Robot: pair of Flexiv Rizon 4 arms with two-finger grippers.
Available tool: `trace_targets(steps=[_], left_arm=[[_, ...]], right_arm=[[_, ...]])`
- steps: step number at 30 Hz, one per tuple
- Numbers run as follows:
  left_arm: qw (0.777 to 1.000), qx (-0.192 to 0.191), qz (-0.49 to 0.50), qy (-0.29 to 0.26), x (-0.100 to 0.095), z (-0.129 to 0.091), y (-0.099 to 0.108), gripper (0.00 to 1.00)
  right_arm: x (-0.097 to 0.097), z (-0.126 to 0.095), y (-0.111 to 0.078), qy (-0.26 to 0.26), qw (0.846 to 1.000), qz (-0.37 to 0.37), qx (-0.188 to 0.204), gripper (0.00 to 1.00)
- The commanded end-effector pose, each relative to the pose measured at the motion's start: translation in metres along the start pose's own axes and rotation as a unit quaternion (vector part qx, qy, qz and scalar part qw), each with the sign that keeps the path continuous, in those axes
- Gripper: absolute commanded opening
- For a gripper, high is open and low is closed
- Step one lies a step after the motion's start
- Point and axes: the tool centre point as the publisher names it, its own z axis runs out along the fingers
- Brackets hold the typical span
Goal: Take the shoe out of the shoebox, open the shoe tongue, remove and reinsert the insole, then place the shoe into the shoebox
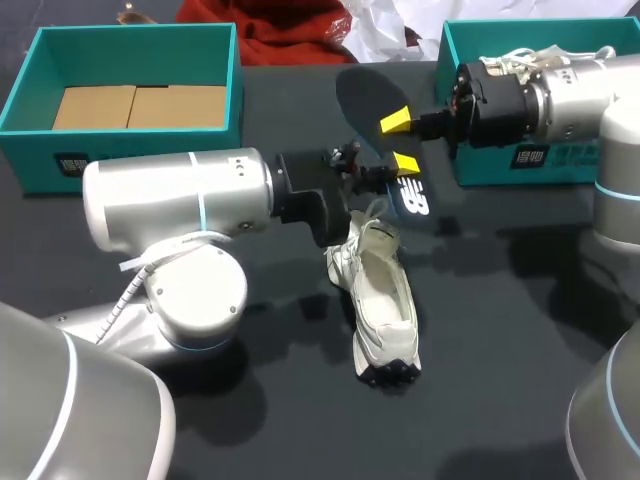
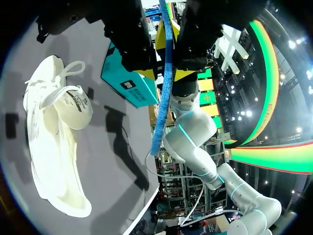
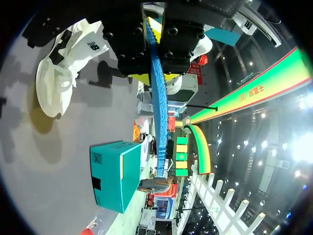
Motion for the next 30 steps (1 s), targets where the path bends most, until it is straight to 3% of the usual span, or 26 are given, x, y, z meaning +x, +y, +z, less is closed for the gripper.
trace_targets(steps=[1, 13, 15, 18, 30], left_arm=[[1.0, -0.013, -0.021, -0.013, -0.005, -0.017, -0.001, 1.0], [0.995, -0.018, -0.101, -0.01, -0.024, -0.091, 0.037, 1.0], [0.996, -0.01, -0.087, 0.0, -0.027, -0.102, 0.044, 1.0], [0.999, 0.041, -0.032, 0.012, -0.032, -0.116, 0.053, 1.0], [0.999, 0.041, -0.032, 0.012, -0.032, -0.116, 0.053, 1.0]], right_arm=[[-0.001, 0.001, 0.0, -0.002, 1.0, 0.004, -0.001, 0.0], [-0.013, -0.007, -0.016, 0.0, 1.0, 0.022, -0.014, 0.0], [-0.014, -0.006, -0.018, -0.001, 1.0, 0.021, -0.014, 0.0], [-0.016, -0.005, -0.02, 0.0, 1.0, 0.02, -0.014, 0.0], [-0.016, -0.001, -0.023, -0.003, 1.0, 0.018, 0.003, 0.0]])
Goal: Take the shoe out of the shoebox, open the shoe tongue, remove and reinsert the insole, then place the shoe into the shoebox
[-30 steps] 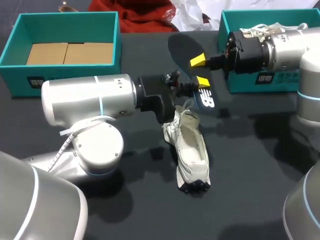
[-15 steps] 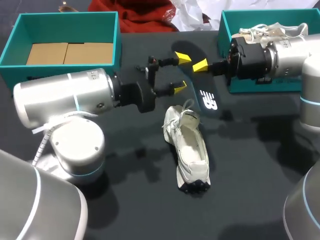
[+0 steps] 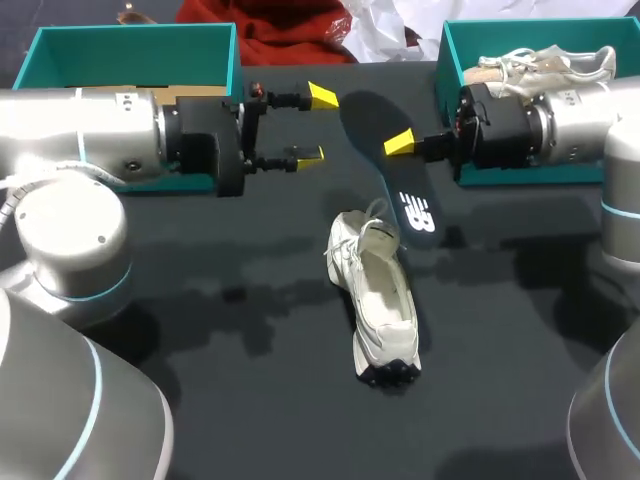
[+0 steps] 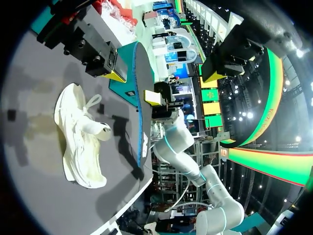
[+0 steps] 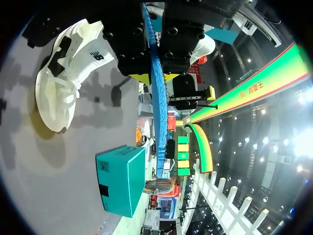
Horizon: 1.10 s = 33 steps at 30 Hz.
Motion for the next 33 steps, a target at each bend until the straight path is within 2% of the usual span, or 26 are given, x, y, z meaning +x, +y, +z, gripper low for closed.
trace_targets(steps=[1, 4, 10, 12, 13, 15, 25, 26, 30, 33], left_arm=[[1.0, 0.003, 0.001, 0.001, 0.0, -0.008, -0.001, 1.0], [1.0, 0.003, 0.001, 0.001, 0.0, -0.008, -0.001, 1.0], [0.998, 0.017, 0.034, 0.045, -0.028, -0.016, 0.018, 1.0], [0.995, 0.025, 0.049, 0.087, -0.036, -0.019, 0.022, 1.0], [0.99, 0.034, 0.053, 0.125, -0.04, -0.019, 0.024, 1.0], [0.98, 0.018, 0.063, 0.189, -0.042, -0.018, 0.029, 1.0], [0.98, 0.018, 0.063, 0.189, -0.042, -0.018, 0.029, 1.0], [0.98, 0.023, 0.052, 0.189, -0.045, -0.017, 0.034, 1.0], [0.973, 0.043, 0.057, 0.22, -0.066, -0.012, 0.048, 1.0], [0.96, 0.083, 0.035, 0.265, -0.084, -0.008, 0.057, 1.0]], right_arm=[[0.0, 0.001, 0.001, -0.001, 1.0, 0.0, 0.001, 0.0], [0.0, 0.001, 0.001, -0.001, 1.0, 0.0, 0.001, 0.0], [0.0, 0.001, 0.001, -0.001, 1.0, 0.0, 0.001, 0.0], [0.0, 0.001, 0.001, -0.001, 1.0, 0.0, 0.001, 0.0], [0.0, 0.001, 0.001, -0.001, 1.0, 0.0, 0.001, 0.0], [0.0, 0.001, 0.001, -0.001, 1.0, 0.0, 0.001, 0.0], [0.0, 0.001, 0.001, -0.001, 1.0, 0.0, 0.001, 0.0], [0.0, 0.001, 0.001, -0.001, 1.0, 0.0, 0.001, 0.0], [0.0, 0.001, 0.001, -0.001, 1.0, 0.0, 0.001, 0.0], [0.0, 0.001, 0.001, -0.001, 1.0, 0.0, 0.001, 0.0]])
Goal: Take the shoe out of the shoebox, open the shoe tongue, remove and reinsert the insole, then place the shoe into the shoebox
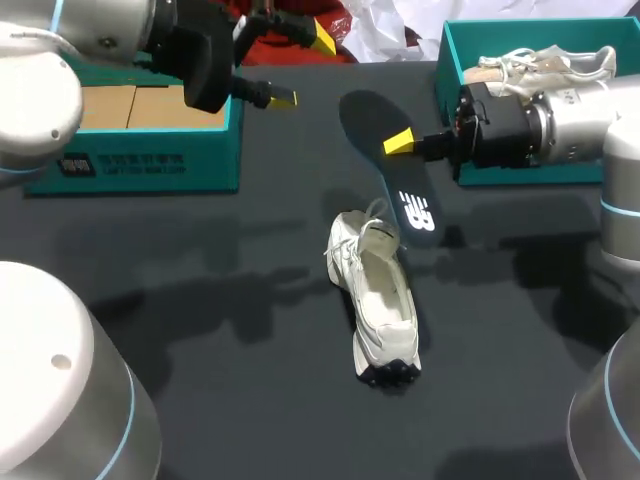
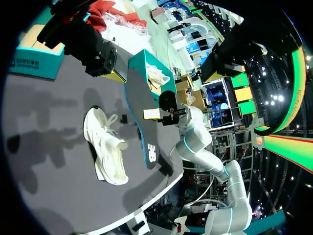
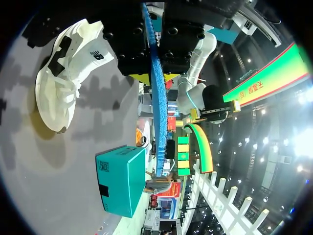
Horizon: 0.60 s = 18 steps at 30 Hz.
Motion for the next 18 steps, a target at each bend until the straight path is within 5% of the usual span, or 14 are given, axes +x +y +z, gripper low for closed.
trace_targets(steps=[1, 4, 6, 18], left_arm=[[0.99, 0.079, -0.015, 0.118, -0.027, 0.001, 0.028, 1.0], [0.97, 0.135, -0.031, 0.202, -0.036, 0.007, 0.033, 1.0], [0.959, 0.106, -0.011, 0.261, -0.04, 0.008, 0.035, 1.0], [0.959, 0.106, -0.011, 0.261, -0.04, 0.008, 0.035, 1.0]], right_arm=[[0.0, 0.0, 0.0, 0.0, 1.0, 0.0, 0.0, 0.0], [0.0, 0.0, 0.0, 0.0, 1.0, 0.0, 0.0, 0.0], [0.0, 0.0, 0.0, 0.0, 1.0, 0.0, 0.0, 0.0], [0.0, 0.0, 0.0, 0.0, 1.0, 0.0, 0.0, 0.0]])
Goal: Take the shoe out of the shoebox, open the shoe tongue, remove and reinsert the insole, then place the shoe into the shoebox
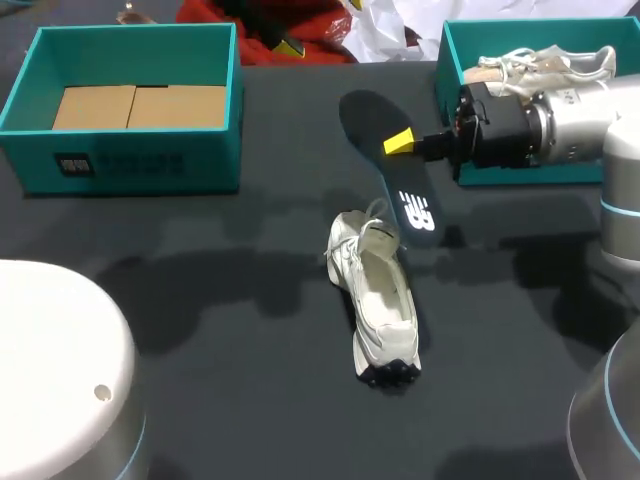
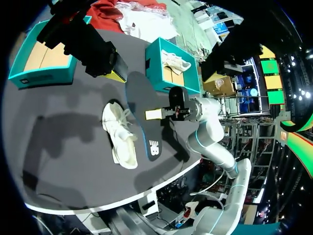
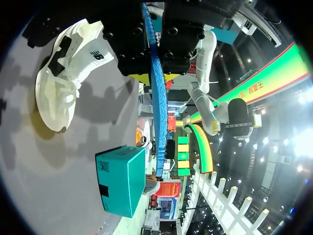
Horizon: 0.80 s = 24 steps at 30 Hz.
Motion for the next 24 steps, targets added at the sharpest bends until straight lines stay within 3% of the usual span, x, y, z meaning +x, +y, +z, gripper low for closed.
trace_targets(steps=[1, 4, 13, 16, 24], left_arm=[[0.992, 0.011, -0.003, 0.128, -0.007, 0.0, 0.005, 1.0], [0.98, 0.045, -0.027, 0.195, -0.018, 0.004, 0.012, 1.0], [0.93, 0.048, -0.05, 0.361, -0.036, 0.031, 0.017, 1.0], [0.916, 0.047, -0.044, 0.395, -0.041, 0.041, 0.017, 1.0], [0.903, 0.034, -0.054, 0.425, -0.043, 0.054, 0.019, 1.0]], right_arm=[[0.0, 0.001, 0.0, 0.0, 1.0, 0.0, 0.0, 0.0], [0.0, 0.001, 0.0, 0.0, 1.0, 0.0, 0.0, 0.0], [0.0, 0.001, 0.0, 0.0, 1.0, 0.0, 0.0, 0.0], [0.0, 0.001, 0.0, 0.0, 1.0, 0.0, 0.0, 0.0], [0.0, 0.001, 0.0, 0.0, 1.0, 0.0, 0.0, 0.0]])
